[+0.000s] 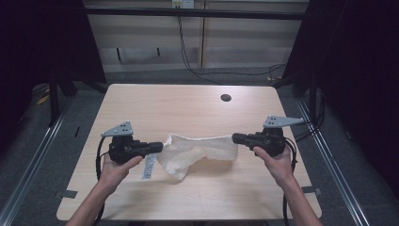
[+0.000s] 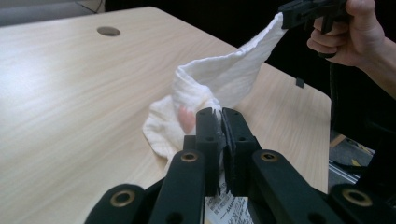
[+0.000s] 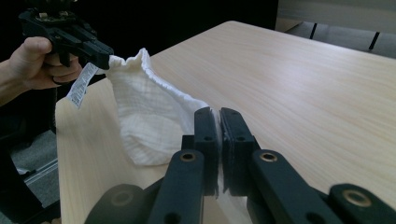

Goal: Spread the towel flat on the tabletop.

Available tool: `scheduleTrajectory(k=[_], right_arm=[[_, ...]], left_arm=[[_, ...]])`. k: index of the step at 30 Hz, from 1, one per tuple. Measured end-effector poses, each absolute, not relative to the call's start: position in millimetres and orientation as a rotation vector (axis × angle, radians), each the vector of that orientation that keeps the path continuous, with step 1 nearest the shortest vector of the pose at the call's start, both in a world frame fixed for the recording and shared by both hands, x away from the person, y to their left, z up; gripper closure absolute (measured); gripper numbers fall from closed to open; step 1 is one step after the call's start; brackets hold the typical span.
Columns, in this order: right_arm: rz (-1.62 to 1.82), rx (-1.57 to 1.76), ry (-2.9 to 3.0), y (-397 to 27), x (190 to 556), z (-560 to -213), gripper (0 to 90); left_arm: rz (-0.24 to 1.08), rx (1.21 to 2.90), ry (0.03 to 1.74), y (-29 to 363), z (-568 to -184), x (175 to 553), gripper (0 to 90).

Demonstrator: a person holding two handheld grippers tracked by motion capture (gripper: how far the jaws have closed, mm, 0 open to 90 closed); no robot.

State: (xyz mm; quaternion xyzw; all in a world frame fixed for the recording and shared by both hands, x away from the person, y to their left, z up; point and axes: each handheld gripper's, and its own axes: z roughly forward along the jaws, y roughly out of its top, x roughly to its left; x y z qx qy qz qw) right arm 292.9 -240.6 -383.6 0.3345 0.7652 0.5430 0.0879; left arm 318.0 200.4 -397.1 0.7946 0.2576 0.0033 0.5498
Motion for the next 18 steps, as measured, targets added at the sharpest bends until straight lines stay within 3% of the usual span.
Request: scheduleTrajectory(k=[18], right_arm=[[1.627, 0.922, 2.202, -250, 325, -303, 86.9]], left_arm=[[0.131, 1.809, 0.608, 214, -322, 355, 86.8]])
